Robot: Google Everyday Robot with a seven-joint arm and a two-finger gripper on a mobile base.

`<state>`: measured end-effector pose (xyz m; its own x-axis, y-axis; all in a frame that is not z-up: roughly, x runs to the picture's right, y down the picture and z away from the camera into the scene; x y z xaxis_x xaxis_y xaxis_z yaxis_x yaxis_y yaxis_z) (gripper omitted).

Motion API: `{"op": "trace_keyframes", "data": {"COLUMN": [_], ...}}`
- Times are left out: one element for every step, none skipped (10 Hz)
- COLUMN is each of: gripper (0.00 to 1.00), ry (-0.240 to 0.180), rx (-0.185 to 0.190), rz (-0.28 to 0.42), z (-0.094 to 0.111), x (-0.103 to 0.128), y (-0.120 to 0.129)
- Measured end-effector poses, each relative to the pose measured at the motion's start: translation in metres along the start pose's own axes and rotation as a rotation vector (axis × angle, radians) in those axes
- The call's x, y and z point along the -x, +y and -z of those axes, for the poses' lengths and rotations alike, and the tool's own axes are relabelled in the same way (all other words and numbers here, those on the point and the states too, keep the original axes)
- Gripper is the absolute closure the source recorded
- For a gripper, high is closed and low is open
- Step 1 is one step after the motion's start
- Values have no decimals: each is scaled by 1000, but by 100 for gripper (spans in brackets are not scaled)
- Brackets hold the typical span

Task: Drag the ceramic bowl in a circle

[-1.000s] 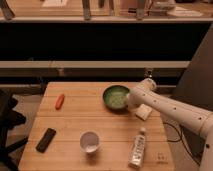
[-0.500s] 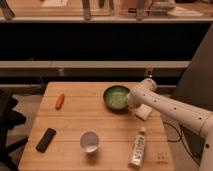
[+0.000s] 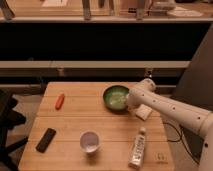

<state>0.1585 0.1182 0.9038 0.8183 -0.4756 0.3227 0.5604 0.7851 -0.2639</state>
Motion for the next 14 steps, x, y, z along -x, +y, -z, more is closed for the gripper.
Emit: {"op": "trace_keyframes", "data": {"gripper": [100,100,100,100,100,100,100,100,100,100,100,100,100,100], "ry": [0,1,0,1,2,1,-1,-1,-3,-6,-8,-5,-5,-3], "rx": [0,1,0,6,9,11,12,12,10,9,9,10,20,20], "rz": [1,-6,2,-1,-4,-5,-5,2,8,13,14,7,-3,-2], "z": [0,-1,0,0,-1,-2,-2,-2,-2,-2,-3,-2,-2,-1], "x": [0,-4,-8,-10,-9,-6,-4,-1,3,9,11,7,-2,-8], "y": [0,-1,0,4,4,2,1,0,-2,-6,-7,-6,1,5]}}
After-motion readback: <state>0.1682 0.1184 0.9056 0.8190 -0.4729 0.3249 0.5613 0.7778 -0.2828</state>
